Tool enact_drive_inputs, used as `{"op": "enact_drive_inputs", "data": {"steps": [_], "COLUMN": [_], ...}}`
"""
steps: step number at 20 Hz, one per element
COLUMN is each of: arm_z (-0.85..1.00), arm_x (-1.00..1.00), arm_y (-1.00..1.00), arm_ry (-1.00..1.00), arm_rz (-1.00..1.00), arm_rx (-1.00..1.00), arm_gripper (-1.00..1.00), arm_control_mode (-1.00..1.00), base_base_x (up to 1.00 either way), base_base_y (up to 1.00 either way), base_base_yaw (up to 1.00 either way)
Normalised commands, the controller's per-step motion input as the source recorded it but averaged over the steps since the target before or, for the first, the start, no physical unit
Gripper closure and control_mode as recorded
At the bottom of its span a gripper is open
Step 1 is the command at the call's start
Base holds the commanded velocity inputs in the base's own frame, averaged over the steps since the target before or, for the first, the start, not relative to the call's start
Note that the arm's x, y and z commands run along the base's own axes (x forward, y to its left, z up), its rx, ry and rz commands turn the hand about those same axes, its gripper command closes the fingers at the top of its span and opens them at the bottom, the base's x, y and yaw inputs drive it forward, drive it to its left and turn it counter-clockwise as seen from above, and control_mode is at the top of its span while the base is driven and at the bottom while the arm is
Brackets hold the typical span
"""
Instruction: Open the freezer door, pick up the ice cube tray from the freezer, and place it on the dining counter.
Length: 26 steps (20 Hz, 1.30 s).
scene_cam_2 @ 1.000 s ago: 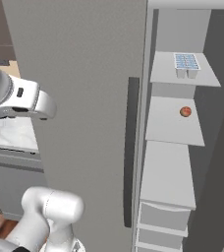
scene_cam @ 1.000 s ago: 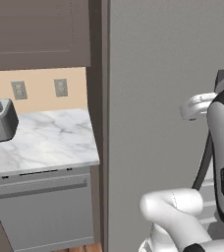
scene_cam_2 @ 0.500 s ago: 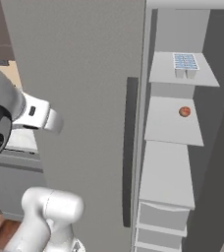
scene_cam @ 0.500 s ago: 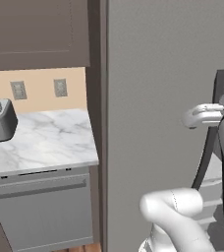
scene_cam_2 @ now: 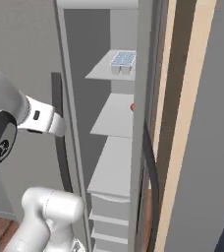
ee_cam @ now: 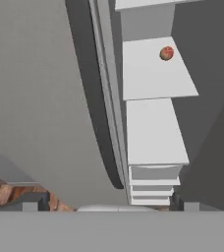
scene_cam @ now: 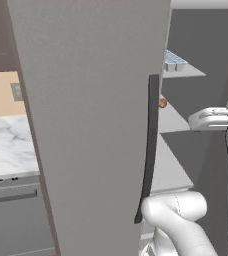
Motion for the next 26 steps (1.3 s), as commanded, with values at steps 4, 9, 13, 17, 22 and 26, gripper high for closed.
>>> {"op": "enact_drive_inputs", "data": {"steps": [4, 9, 13, 17, 22, 26], "arm_z": [0.0, 0.0, 0.0, 0.0, 0.0, 0.0], "arm_x": [0.0, 0.0, 0.0, 0.0, 0.0, 0.0], "arm_y": [0.0, 0.0, 0.0, 0.0, 0.0, 0.0], "arm_ry": [0.0, 0.0, 0.0, 0.0, 0.0, 0.0], "arm_rz": [0.0, 0.0, 0.0, 0.0, 0.0, 0.0], "arm_rx": [0.0, 0.0, 0.0, 0.0, 0.0, 0.0], "arm_gripper": [-1.0, -1.0, -1.0, -1.0, -1.0, -1.0], "arm_control_mode": [1.0, 1.0, 1.0, 1.0, 1.0, 1.0], "base_base_x": [0.1, 0.17, 0.32, 0.56, 0.75, 0.66], "base_base_y": [-0.65, -0.17, 0.0, -0.11, -0.15, -0.11], "base_base_yaw": [0.0, 0.0, 0.0, 0.0, 0.0, 0.0]}}
